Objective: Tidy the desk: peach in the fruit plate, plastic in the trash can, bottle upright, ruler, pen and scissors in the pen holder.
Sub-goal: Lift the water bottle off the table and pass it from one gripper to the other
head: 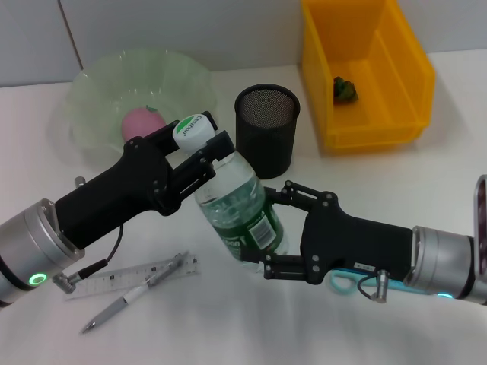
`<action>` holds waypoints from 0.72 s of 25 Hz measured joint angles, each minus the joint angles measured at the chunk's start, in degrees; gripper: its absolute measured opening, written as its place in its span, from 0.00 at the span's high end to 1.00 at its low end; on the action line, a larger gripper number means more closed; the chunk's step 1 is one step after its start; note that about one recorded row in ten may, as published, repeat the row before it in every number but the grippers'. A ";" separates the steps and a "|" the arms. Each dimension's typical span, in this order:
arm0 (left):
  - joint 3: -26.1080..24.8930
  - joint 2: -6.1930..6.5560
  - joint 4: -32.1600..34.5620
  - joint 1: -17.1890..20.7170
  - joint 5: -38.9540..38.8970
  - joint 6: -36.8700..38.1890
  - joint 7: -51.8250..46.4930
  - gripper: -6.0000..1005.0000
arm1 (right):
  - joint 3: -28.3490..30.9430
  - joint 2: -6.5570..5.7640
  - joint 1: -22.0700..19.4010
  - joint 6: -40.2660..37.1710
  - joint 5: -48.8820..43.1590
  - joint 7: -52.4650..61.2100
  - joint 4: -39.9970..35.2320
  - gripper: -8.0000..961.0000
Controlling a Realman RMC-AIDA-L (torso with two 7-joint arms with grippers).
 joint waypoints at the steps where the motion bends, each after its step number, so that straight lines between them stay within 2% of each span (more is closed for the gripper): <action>1: 0.00 0.06 -0.01 0.01 0.00 0.00 0.02 0.56 | 0.04 -0.08 -0.10 -0.38 0.01 0.13 0.00 0.13; 10: 0.01 0.14 0.57 0.02 0.05 0.16 0.01 0.56 | -0.08 -0.31 -1.42 -0.58 -0.25 1.09 -0.22 0.13; 18: 0.00 0.18 0.58 -0.02 0.07 0.16 -0.04 0.56 | 0.22 -0.36 -8.00 -2.84 -0.17 4.89 -7.69 0.13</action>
